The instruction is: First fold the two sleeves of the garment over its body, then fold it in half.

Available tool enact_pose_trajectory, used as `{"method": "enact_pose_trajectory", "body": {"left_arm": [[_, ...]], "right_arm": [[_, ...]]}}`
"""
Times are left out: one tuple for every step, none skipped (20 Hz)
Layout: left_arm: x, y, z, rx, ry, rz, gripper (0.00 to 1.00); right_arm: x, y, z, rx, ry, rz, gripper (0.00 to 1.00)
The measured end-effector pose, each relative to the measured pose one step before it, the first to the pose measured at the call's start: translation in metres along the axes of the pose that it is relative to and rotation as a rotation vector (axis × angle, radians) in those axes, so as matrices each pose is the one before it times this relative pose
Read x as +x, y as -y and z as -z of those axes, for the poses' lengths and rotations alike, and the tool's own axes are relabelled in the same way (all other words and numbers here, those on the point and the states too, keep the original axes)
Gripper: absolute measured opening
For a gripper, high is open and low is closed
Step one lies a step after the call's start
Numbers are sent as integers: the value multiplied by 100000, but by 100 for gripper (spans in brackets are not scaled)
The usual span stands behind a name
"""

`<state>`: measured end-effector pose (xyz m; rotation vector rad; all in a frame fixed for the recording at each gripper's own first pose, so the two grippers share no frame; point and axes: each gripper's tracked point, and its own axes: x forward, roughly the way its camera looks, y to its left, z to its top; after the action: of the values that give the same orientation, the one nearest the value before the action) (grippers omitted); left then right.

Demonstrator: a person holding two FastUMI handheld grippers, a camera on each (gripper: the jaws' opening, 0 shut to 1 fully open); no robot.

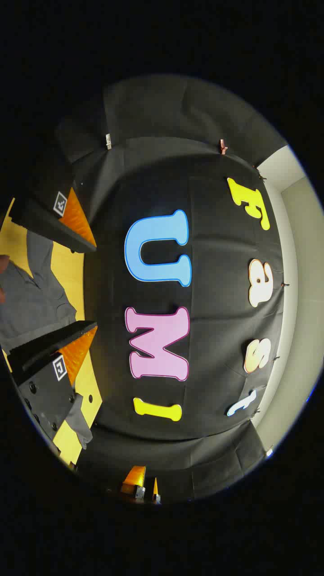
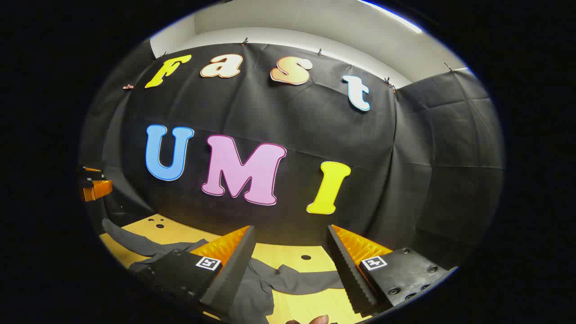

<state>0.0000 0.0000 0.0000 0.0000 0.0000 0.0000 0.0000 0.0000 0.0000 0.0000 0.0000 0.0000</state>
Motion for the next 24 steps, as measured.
{"method": "enact_pose_trajectory", "body": {"left_arm": [[59,175,155,362,-25,126,95],[127,103,-86,304,-119,58,95],[96,192,170,125,-183,197,95],[42,195,174,119,-222,63,95],[92,170,74,93,-313,215,95],[157,250,285,181,-456,127,95],[131,252,31,220,-415,194,95],[44,211,-59,196,-322,-57,95],[187,153,142,89,-180,-114,95],[183,219,60,-20,38,-214,95],[156,210,-124,-46,34,-200,95],[215,249,108,-46,-78,-116,95],[219,230,-21,-30,-192,-55,95],[178,328,-18,56,-317,-44,95],[262,267,197,129,-352,-71,95],[237,181,132,42,-210,-15,95],[175,317,54,53,-388,70,95],[103,320,172,223,-323,95,95],[188,296,36,480,-354,-169,95],[175,319,244,552,-493,-95,95],[193,391,10,550,-432,-159,96],[133,372,147,459,-450,-134,96],[226,480,73,324,-577,59,95],[214,410,15,357,-723,151,95]], "right_arm": [[150,178,48,57,-160,256,97],[197,92,155,-32,-499,134,92],[160,215,323,46,-614,127,97],[193,200,171,153,-453,261,97],[408,186,215,238,-556,237,97],[201,268,109,106,-159,502,92],[349,261,138,-31,71,162,92],[262,158,85,-341,-158,-157,92],[259,111,-5,-471,23,-163,97],[176,118,-20,-394,148,-405,92],[258,112,105,-434,-181,-324,92],[252,152,129,-393,-71,-352,97],[350,218,226,-341,-218,150,97],[358,263,171,26,-381,112,97],[356,286,364,280,-582,-64,97],[451,298,564,-23,-1219,8,97],[529,549,839,-179,-1703,472,97],[650,678,830,175,-2125,715,97],[724,737,917,738,-2244,538,97],[723,844,945,1300,-2207,481,97],[993,918,1013,1142,-1908,382,97],[1028,896,980,295,-1946,527,97],[1114,1058,1066,-284,-1640,552,97],[1110,1112,1063,-630,-1729,395,97]]}}
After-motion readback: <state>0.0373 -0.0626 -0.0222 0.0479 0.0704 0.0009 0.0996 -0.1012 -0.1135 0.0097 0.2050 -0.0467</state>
